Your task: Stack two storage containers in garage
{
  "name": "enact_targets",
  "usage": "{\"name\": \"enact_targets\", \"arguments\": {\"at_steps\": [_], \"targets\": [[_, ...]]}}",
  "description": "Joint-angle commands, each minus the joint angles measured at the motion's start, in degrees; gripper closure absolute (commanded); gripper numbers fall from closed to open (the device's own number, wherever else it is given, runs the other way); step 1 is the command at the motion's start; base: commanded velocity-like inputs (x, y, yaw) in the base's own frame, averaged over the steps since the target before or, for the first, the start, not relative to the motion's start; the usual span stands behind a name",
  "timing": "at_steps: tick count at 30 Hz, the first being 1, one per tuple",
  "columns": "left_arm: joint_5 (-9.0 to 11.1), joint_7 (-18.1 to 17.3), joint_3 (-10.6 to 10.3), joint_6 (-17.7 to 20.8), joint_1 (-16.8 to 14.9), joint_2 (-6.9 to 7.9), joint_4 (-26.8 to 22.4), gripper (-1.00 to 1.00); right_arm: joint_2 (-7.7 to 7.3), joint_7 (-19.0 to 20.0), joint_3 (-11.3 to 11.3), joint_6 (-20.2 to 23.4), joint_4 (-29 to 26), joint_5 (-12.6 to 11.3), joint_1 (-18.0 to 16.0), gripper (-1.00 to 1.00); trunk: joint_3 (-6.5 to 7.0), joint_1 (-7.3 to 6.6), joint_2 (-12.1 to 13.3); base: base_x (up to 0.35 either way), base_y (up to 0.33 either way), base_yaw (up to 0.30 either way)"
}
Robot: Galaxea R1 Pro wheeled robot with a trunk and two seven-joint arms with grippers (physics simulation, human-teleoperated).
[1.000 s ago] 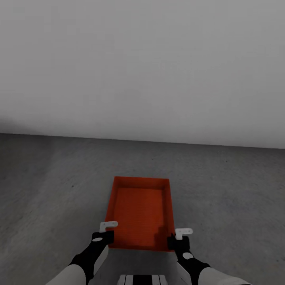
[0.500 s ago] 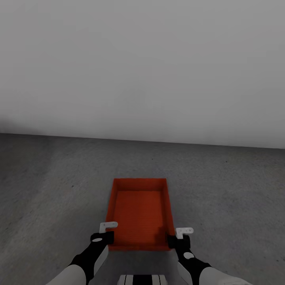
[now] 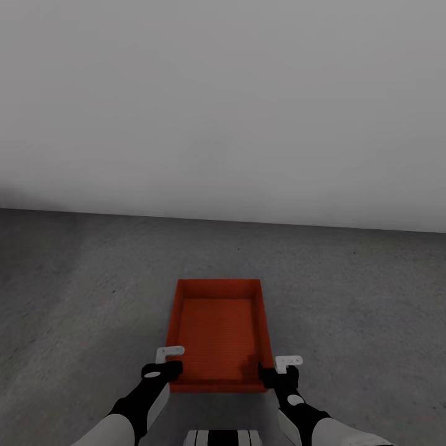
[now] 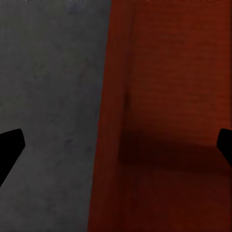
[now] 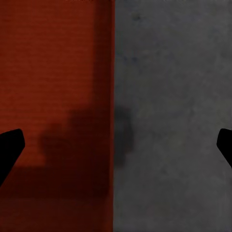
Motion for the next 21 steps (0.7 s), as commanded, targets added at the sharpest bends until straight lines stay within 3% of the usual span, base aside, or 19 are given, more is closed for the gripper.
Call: {"name": "enact_targets", "arguments": {"at_steps": [1,7,21], "targets": [[-0.03,0.1,0.16,0.33,0.0,-0.08,-0.14,-1.0,0.01,-0.33,0.48,-0.12,0.06,-0.2,-0.03,-1.0,-0.04,-0.01,-0.02,0.0,0.0,0.0],[-0.03,0.12,0.16,0.25,0.0,-0.15,-0.16,-1.0,0.03,-0.34,0.48,-0.12,0.06,-0.23,-0.03,-1.0,-0.04,-0.01,-0.02,0.0,0.0,0.0],[0.11,0.1,0.08,0.39,0.0,-0.12,-0.05,-1.0,0.14,-0.39,0.48,-0.12,0.06,-0.3,-0.03,-1.0,2.47,-3.08,5.6,0.0,0.0,0.0]]}}
